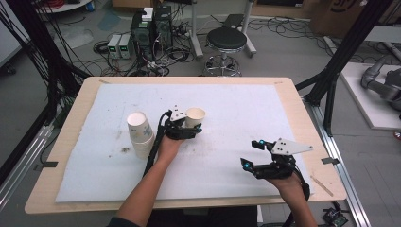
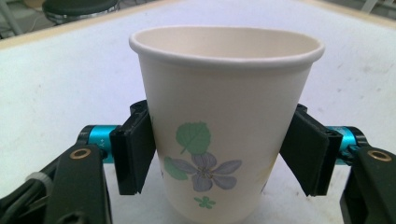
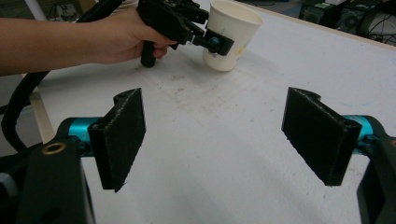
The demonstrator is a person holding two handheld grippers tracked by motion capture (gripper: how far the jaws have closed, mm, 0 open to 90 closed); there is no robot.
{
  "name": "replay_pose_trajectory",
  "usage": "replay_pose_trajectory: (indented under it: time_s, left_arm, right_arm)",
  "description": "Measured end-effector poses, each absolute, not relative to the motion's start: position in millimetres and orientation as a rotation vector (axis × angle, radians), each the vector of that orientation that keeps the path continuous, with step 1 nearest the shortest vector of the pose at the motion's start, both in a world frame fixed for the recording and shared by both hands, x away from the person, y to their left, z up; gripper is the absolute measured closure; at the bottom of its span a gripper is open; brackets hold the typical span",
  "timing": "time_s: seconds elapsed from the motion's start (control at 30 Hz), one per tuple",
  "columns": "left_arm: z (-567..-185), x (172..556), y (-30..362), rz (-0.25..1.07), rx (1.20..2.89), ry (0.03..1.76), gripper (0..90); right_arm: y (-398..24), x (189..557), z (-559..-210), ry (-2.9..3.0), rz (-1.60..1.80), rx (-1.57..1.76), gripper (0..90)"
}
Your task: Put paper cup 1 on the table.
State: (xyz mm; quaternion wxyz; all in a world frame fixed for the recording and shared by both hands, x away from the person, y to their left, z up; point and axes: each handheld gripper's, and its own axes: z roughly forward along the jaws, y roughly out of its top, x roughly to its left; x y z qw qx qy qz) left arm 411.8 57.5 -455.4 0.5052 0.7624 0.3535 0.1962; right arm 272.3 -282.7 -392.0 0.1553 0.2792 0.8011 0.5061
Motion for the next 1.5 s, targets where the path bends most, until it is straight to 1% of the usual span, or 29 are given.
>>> replay_pose_trajectory:
  time_s: [0.2, 0.33, 0.5, 0.6, 0.7, 0.8, 0.9, 0.97, 1.1, 1.2, 1.27, 1.43, 1.5]
  left_arm:
    - [-452.6, 409.3, 58.3, 0.469, 1.868, 0.873, 31.9]
    - [-452.2, 403.0, 59.3, 0.489, 1.898, 0.873, 31.6]
    - [-453.8, 399.9, 62.4, 0.465, 1.898, 0.901, 31.1]
    - [-455.2, 400.3, 62.8, 0.436, 1.909, 0.912, 28.3]
    - [-456.5, 399.7, 63.3, 0.408, 1.918, 0.945, 19.7]
    - [-453.5, 395.2, 66.0, 0.41, 1.908, 0.926, 19.5]
    - [-451.7, 387.2, 72.6, 0.449, 1.861, 0.924, 20.8]
    - [-451.9, 382.2, 77.1, 0.437, 1.836, 0.923, 20.6]
    - [-448.5, 367.7, 79.6, 0.412, 1.813, 0.878, 20.0]
    - [-441.3, 355.3, 77.7, 0.405, 1.816, 0.808, 20.0]
    - [-435.4, 347.8, 77.3, 0.375, 1.802, 0.756, 20.0]
    - [-423.7, 331.1, 76.2, 0.36, 1.772, 0.654, 20.1]
    - [-419.3, 326.1, 76.8, 0.362, 1.771, 0.642, 20.3]
  right_arm:
    - [-282.8, 271.7, -391.7, 2.296, 1.449, 0.798, 22.0]
    - [-283.0, 271.0, -391.2, 2.291, 1.448, 0.796, 22.0]
    - [-282.9, 270.5, -390.6, 2.296, 1.449, 0.794, 22.0]
    - [-282.4, 270.4, -390.3, 2.293, 1.45, 0.79, 22.0]
    - [-281.9, 270.0, -390.3, 2.298, 1.451, 0.79, 22.0]
    - [-281.5, 269.5, -390.6, 2.302, 1.448, 0.791, 22.0]
    - [-280.6, 269.2, -390.4, 2.307, 1.446, 0.782, 22.0]
    - [-279.4, 268.4, -390.3, 2.312, 1.446, 0.78, 22.0]
    - [-277.9, 267.8, -390.3, 2.317, 1.444, 0.771, 22.0]
    - [-276.7, 267.4, -390.4, 2.319, 1.442, 0.767, 22.0]
    - [-276.4, 267.4, -390.7, 2.321, 1.439, 0.764, 22.0]
    - [-276.3, 267.0, -390.3, 2.317, 1.44, 0.765, 22.0]
    - [-276.3, 267.2, -390.6, 2.318, 1.438, 0.765, 22.0]
